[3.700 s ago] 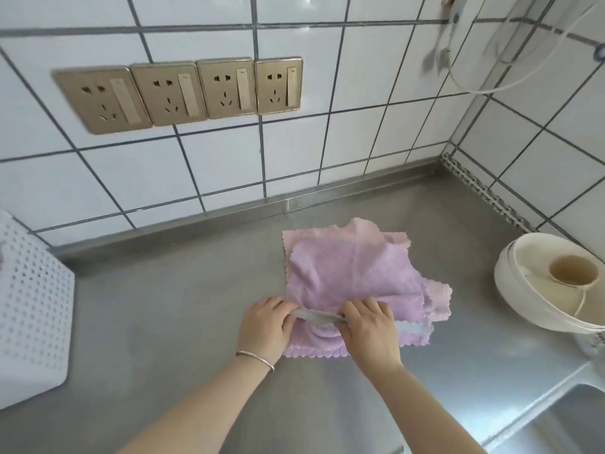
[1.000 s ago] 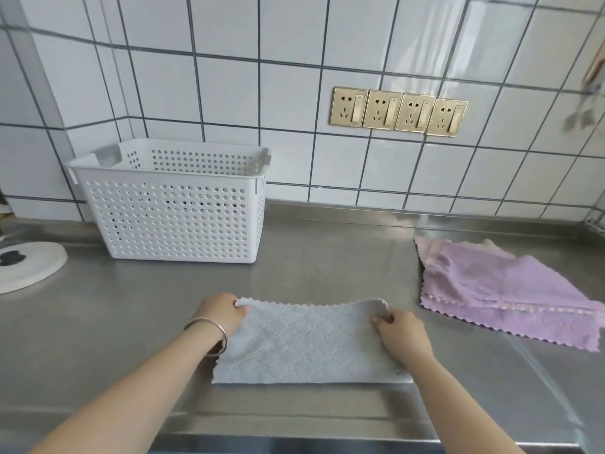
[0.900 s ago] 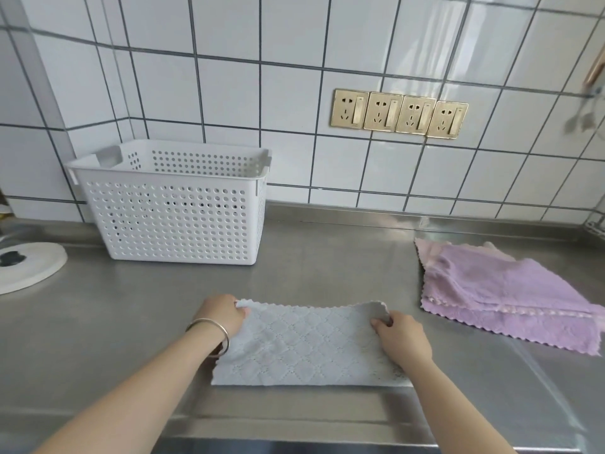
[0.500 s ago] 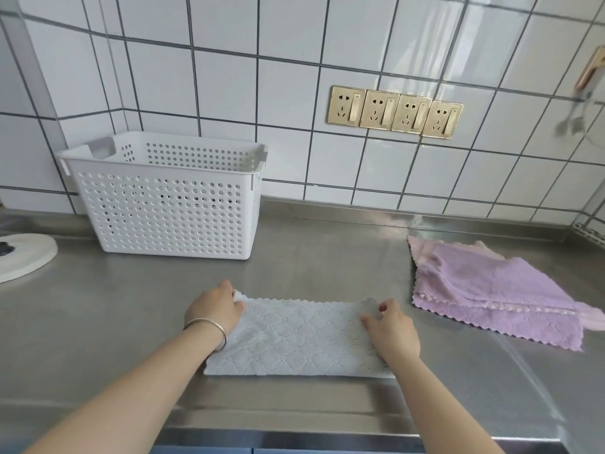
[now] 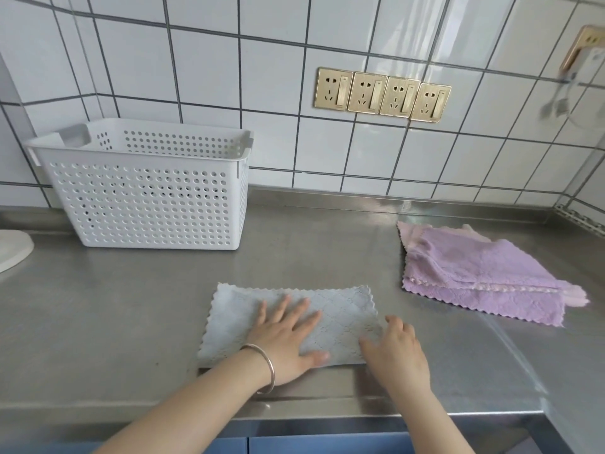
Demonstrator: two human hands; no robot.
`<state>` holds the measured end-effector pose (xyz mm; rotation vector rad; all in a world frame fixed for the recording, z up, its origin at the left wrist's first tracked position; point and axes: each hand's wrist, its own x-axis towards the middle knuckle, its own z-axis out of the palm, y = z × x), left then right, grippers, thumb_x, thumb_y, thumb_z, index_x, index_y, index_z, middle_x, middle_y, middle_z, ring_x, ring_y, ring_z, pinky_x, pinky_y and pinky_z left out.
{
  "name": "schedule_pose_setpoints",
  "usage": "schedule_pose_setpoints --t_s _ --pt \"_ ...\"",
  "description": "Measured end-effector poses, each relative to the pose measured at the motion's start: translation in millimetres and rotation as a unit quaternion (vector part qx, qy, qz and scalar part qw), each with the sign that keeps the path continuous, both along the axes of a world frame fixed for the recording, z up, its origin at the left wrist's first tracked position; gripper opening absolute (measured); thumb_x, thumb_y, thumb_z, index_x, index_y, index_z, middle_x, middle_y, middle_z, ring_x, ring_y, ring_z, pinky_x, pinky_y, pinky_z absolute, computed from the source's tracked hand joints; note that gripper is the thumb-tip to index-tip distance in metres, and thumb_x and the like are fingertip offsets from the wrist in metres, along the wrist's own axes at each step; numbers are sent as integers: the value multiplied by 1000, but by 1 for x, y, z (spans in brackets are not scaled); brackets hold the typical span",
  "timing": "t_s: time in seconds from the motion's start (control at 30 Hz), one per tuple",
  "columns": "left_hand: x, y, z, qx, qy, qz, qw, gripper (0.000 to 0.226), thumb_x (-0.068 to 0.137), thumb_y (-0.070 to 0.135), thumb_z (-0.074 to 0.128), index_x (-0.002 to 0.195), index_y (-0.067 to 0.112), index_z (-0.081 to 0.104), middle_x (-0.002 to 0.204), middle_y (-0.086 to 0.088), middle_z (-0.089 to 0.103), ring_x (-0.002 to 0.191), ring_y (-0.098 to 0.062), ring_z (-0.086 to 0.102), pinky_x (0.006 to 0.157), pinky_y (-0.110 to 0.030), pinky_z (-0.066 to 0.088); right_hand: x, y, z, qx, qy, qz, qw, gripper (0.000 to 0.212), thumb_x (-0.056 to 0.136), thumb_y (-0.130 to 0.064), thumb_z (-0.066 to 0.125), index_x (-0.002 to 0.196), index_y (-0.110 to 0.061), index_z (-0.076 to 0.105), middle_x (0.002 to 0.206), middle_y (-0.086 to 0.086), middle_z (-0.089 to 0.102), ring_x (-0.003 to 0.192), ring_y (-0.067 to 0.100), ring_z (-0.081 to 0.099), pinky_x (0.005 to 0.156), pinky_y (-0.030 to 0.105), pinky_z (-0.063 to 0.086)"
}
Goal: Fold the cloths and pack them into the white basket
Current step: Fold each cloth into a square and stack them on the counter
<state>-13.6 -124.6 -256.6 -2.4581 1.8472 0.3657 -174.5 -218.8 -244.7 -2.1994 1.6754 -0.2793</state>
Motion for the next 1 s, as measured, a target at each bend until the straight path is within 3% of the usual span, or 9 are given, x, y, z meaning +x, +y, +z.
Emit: schedule_pose_setpoints --t_s 0.3,0.4,0.47,0.53,0.6,0.7,0.77,0.83,1.0 --pt "3 -4 1 34 47 4 998 72 82 74 16 144 43 -3 155 11 -19 141 -22 -27 113 -55 -15 2 -8 7 70 -62 -36 995 34 77 -25 57 110 -15 58 106 6 64 97 27 56 71 27 40" --pt "3 -6 33 -65 191 43 978 48 98 47 17 136 24 35 147 -4 30 139 -24 22 111 -33 14 17 8 13 -76 -128 -32 988 10 77 -18 59 86 -17 63 88 5 68 83 29 60 69 33 47" --pt "6 -11 52 -182 399 178 881 42 98 42 30 120 16 55 130 -5 51 121 -20 46 97 -28 31 37 22 17 -234 -151 21 960 7 68 -15 68 74 -18 66 74 3 66 72 30 62 62 34 44" --pt "12 -16 57 -228 597 274 719 32 90 43 50 97 16 65 113 -9 65 95 -21 63 80 -30 45 57 39 19 -328 -164 92 926 6 62 -20 63 67 -22 66 66 -2 62 63 27 59 58 30 39" --pt "19 -16 52 -252 661 331 625 22 85 33 62 74 14 60 73 -9 61 55 -16 58 53 -22 44 75 54 19 -357 -183 172 900 11 62 -23 56 67 -23 66 67 -4 60 63 23 54 61 29 31" --pt "33 -7 46 -270 553 369 697 16 87 12 56 71 10 60 66 -8 54 56 -19 53 51 -22 40 89 66 11 -346 -230 270 869 10 65 -17 59 74 -19 65 76 -2 63 70 18 48 62 24 35" --pt "44 3 44 -284 488 371 737 23 90 13 51 108 7 63 103 -11 64 86 -22 61 75 -27 49 90 68 3 -304 -227 303 874 35 59 -8 63 91 -20 62 95 -2 65 83 16 49 61 24 46" --pt "57 18 45 -290 441 362 769 44 94 16 46 137 10 42 133 -2 51 103 -20 55 85 -28 44 88 68 -6 -269 -198 320 886 56 55 -1 63 109 -19 59 117 0 62 101 17 54 69 24 53" --pt "85 46 32 -280 411 326 804 54 94 4 41 145 10 25 152 -5 29 139 -15 30 107 -23 26 89 71 -18 -244 -135 350 894 67 53 9 56 116 -12 61 128 6 60 115 24 60 74 26 57"
